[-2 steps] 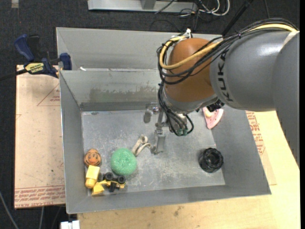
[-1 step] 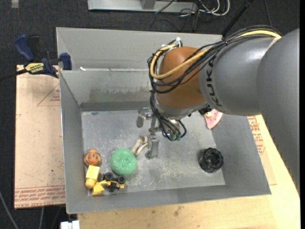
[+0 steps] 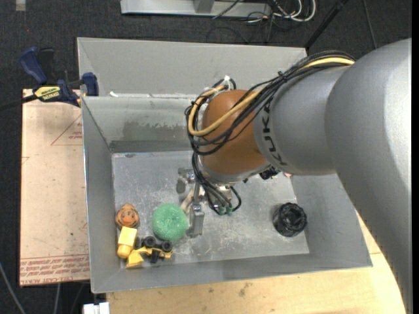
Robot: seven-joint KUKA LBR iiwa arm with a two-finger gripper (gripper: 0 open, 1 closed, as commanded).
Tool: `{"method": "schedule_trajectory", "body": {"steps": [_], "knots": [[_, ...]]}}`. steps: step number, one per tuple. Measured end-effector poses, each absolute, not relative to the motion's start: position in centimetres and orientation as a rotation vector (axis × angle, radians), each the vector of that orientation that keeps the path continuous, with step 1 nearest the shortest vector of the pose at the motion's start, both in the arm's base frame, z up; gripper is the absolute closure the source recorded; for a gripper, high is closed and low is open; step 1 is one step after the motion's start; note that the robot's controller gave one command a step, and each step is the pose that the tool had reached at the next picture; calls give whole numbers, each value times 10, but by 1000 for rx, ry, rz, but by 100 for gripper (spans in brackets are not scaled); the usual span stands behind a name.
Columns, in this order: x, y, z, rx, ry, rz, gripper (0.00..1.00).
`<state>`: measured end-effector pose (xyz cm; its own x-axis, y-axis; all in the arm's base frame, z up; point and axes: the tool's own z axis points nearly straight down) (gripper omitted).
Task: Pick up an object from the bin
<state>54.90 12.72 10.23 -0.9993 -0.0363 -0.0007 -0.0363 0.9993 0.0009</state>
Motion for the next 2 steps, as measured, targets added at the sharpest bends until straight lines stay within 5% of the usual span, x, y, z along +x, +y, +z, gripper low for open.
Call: {"method": "schedule_trajectory", "body": {"steps": [1,2], "knots": [[533,143,89,100,3144,4,0],[509,150,69,-264,3131,2,100]]}}
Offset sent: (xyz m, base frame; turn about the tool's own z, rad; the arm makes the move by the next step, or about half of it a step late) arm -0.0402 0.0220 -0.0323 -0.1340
